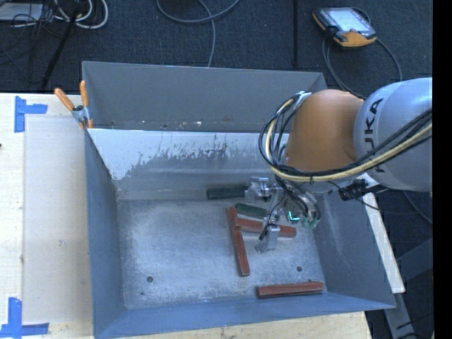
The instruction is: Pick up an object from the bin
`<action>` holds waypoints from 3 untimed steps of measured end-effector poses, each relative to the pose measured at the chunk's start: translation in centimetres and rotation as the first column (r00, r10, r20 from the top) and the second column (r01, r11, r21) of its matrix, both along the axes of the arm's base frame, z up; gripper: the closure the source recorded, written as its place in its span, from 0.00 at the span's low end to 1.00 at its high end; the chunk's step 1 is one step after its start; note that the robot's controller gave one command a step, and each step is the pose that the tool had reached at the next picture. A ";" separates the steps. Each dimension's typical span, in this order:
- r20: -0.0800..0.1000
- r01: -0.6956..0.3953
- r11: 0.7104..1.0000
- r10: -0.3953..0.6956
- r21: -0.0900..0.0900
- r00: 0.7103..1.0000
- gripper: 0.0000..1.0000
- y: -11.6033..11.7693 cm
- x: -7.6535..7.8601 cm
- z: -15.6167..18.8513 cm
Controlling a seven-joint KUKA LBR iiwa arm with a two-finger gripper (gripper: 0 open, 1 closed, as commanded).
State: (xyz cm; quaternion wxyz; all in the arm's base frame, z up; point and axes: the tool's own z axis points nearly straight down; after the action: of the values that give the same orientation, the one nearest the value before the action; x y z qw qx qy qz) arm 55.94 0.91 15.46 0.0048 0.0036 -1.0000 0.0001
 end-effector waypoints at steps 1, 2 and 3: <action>0.008 0.000 1.000 0.000 0.000 1.000 0.00 0.0 0.2 0.4; 0.017 0.005 1.000 -0.005 0.000 1.000 0.00 -1.6 1.4 -3.7; 0.020 -0.070 0.998 0.070 0.000 0.997 1.00 -2.1 2.0 -8.2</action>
Offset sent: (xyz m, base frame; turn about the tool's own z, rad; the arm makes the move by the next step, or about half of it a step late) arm 0.0194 -0.0327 -0.0825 0.0053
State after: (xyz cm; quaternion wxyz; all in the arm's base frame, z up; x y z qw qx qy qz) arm 57.92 -1.15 7.27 -0.0052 0.0386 -0.9992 -0.0001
